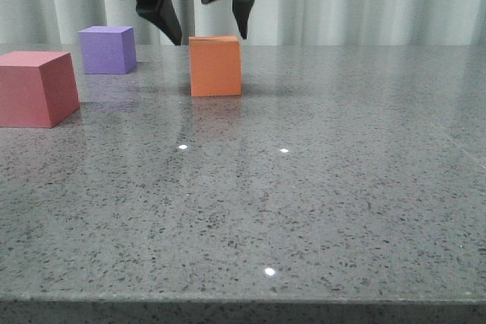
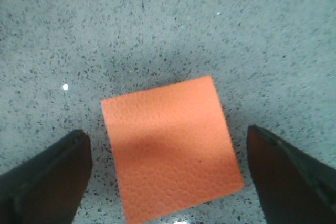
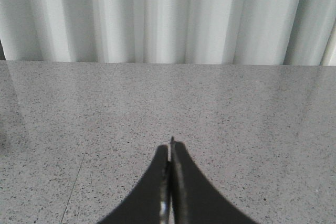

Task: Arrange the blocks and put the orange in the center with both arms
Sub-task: 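Lower the left gripper onto the orange cube and close on it, then lift the orange cube with the left gripper toward the purple cube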

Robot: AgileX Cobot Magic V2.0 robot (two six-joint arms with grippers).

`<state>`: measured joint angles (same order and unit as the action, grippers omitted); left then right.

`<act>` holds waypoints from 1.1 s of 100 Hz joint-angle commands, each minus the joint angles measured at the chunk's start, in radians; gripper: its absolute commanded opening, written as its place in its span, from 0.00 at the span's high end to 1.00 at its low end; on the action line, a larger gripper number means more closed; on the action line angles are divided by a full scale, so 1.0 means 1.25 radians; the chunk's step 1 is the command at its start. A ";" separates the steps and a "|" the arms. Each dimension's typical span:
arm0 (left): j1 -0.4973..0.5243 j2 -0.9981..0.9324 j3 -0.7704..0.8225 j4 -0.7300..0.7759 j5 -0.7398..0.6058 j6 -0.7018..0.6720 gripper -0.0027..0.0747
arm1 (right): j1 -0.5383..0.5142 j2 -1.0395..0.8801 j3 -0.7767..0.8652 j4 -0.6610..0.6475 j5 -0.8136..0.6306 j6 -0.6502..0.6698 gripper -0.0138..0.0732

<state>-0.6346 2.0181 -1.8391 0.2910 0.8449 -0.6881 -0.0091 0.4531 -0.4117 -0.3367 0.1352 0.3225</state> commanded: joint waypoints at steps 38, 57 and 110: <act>-0.007 -0.009 -0.027 0.015 -0.071 -0.011 0.40 | -0.004 0.001 -0.020 -0.015 -0.059 -0.006 0.92; -0.007 -0.008 -0.031 0.015 -0.053 -0.011 0.68 | -0.004 0.001 -0.020 -0.015 -0.059 -0.006 0.92; 0.052 -0.155 -0.103 0.011 0.076 0.151 0.70 | -0.004 0.001 -0.020 -0.015 -0.059 -0.006 0.92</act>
<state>-0.6051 1.9334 -1.9301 0.2993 0.9528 -0.5504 -0.0091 0.4531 -0.4117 -0.3376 0.1352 0.3225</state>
